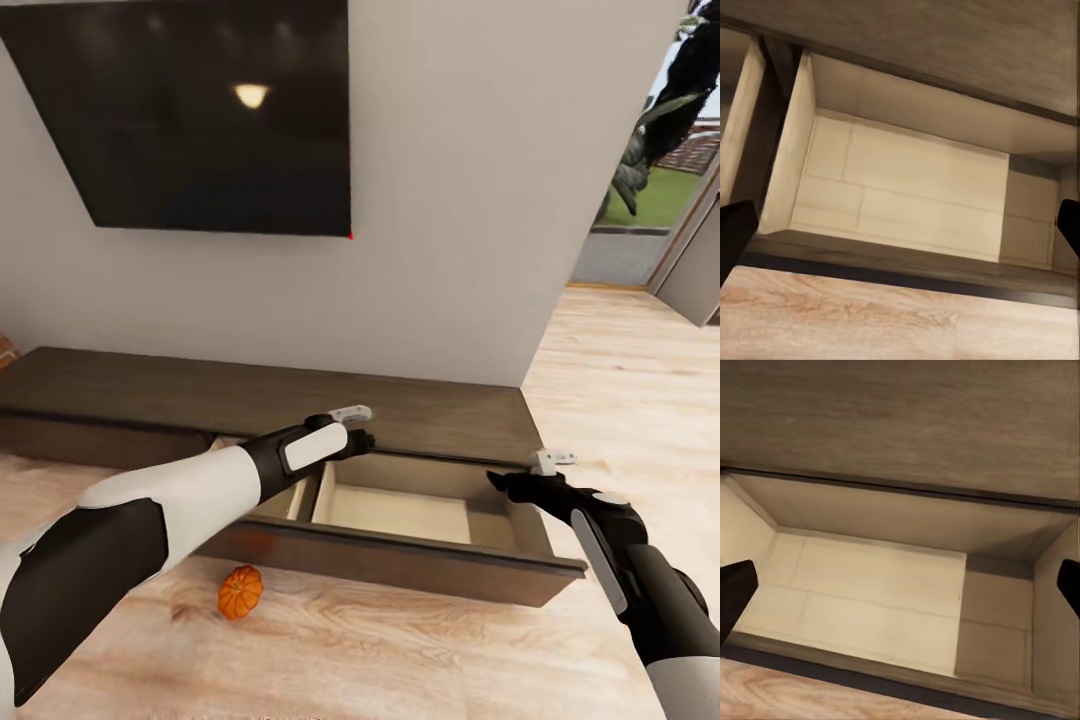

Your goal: Place each of the two pumpkins and all three candles from the living room inside a cabinet in the living room (use any cabinet), then make sure every cabinet is closed, and position the cauldron so it is next to a table in the living room.

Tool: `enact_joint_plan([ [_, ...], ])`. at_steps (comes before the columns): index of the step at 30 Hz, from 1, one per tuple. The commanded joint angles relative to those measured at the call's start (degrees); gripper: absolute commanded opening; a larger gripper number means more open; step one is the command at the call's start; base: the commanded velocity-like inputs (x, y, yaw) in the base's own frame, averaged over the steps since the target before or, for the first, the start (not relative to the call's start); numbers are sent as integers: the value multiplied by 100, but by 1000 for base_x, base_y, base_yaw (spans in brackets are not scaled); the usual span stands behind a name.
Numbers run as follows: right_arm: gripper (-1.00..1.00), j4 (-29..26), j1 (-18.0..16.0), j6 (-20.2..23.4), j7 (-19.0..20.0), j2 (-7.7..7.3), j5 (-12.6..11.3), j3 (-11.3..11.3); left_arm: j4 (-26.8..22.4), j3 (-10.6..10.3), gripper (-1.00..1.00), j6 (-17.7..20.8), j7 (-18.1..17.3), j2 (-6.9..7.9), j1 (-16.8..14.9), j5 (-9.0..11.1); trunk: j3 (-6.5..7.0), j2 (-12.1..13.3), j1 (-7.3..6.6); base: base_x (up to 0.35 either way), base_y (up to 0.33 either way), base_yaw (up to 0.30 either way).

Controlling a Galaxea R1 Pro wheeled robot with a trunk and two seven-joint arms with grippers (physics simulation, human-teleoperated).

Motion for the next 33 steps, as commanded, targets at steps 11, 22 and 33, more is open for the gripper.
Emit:
enact_joint_plan([
  [11,100,-11,0,-4,3,9,-1,2,-476,251,100,-13,5,156,23,7,0,0,0,0,0,288],
  [22,100,2,0,10,15,24,-29,5,-478,249,100,-11,-1,513,129,16,0,0,0,0,0,288],
  [33,100,41,0,11,25,110,-45,231,-565,253,100,-10,-1,533,280,16,0,0,0,0,0,288],
])
